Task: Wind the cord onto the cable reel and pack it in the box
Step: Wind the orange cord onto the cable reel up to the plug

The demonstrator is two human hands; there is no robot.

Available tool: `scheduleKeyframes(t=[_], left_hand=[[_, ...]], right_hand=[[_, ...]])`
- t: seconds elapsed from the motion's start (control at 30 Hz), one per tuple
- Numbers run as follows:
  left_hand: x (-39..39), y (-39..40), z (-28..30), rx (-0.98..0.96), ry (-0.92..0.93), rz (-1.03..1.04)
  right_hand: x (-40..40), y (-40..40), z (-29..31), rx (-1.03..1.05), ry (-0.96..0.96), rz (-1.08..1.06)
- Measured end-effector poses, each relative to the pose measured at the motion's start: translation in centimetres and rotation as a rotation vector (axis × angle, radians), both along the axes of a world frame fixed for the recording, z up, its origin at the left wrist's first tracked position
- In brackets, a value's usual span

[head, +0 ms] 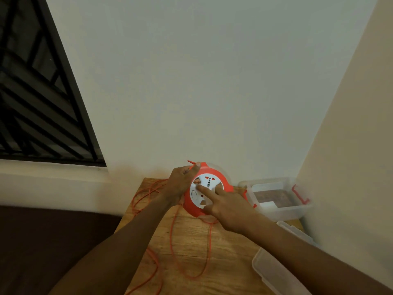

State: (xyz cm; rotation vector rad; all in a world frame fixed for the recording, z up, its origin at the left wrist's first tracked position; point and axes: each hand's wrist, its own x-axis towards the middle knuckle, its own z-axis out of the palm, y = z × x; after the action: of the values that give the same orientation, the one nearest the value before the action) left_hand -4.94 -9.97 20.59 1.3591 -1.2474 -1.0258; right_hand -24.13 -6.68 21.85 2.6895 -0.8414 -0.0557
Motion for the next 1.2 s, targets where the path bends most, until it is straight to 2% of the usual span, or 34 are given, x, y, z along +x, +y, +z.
scheduleKeyframes(t=[0.13,0.3,0.47,0.53,0.7,0.8,0.93,1.07,1.2], left_hand=[[-0.4,0.1,0.5,-0.010,-0.007,-0.061],[-0.3,-1.2,0.9,-0.026,0.015,-0.022],[0.7,-3.9,1.0,-0.060,-0.087,0.003],[1.4,-5.0,0.9,-0.096,-0.049,0.011],[1.0,-6.3,0.7,-0.118,0.219,0.031],[0.2,-6.8,0.4,-0.100,0.272,0.074],[0.8,-7.4,0.0,-0.066,0.322,0.032],[1.7,-8.3,0.6,-0.004,0.323,-0.140],[2.0,-9.2,1.4,-0.014,0.163,-0.222]], right_hand=[[0.3,-0.8,1.6,-0.030,0.050,0.021],[1.7,-2.1,2.1,-0.121,0.176,0.014],[3.2,-3.9,2.3,-0.211,0.291,-0.009],[3.9,-4.6,2.3,-0.184,0.207,-0.061],[5.3,-6.3,2.0,0.021,-0.134,-0.386],[5.3,-7.2,1.2,0.101,-0.298,-0.507],[5.1,-8.1,1.3,0.057,-0.370,-0.494],[4.7,-7.8,1.8,0.095,-0.422,-0.496],[4.2,-7.4,1.5,0.079,-0.413,-0.492]])
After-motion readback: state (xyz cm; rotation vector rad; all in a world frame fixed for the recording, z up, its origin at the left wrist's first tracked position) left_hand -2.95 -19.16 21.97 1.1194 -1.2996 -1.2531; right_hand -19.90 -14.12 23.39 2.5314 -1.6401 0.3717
